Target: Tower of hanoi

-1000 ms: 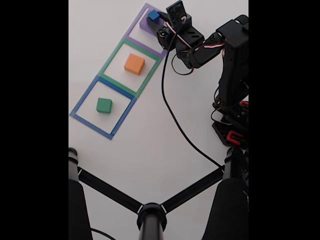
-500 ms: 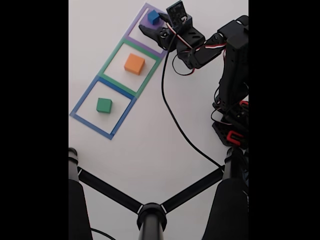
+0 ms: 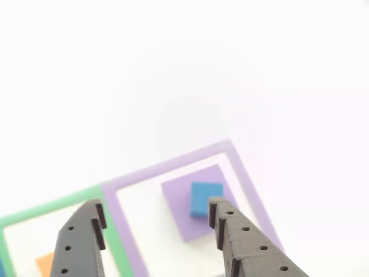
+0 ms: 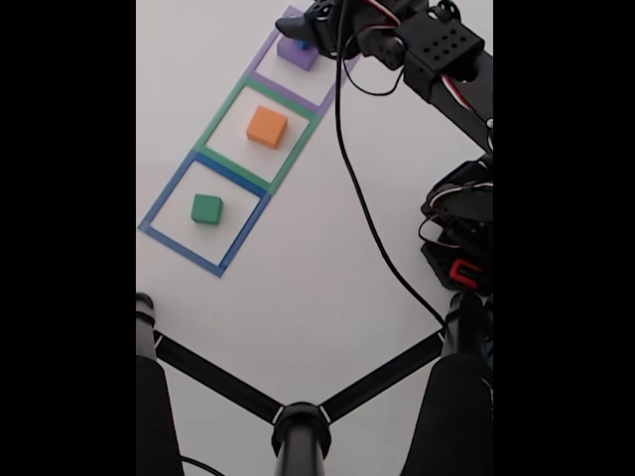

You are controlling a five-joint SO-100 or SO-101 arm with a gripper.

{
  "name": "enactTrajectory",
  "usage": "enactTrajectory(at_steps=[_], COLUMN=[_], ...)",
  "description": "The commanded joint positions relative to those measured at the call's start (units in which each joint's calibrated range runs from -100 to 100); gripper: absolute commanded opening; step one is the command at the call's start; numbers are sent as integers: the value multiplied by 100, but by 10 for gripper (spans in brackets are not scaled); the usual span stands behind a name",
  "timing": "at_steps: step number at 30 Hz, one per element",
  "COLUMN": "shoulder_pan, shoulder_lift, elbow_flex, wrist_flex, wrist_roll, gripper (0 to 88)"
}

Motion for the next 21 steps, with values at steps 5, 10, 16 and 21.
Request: enactTrajectory(at_steps=[5, 10, 16, 21], shoulder_pan=[-268, -412, -939, -1518], shoulder_lift=[-127, -15, -111, -328], elbow_flex=[-3841, -5050, -5486, -5440], wrist_flex=[4461, 5877, 6387, 6395], wrist_roll=[0, 0, 0, 0], gripper=[35, 28, 26, 26])
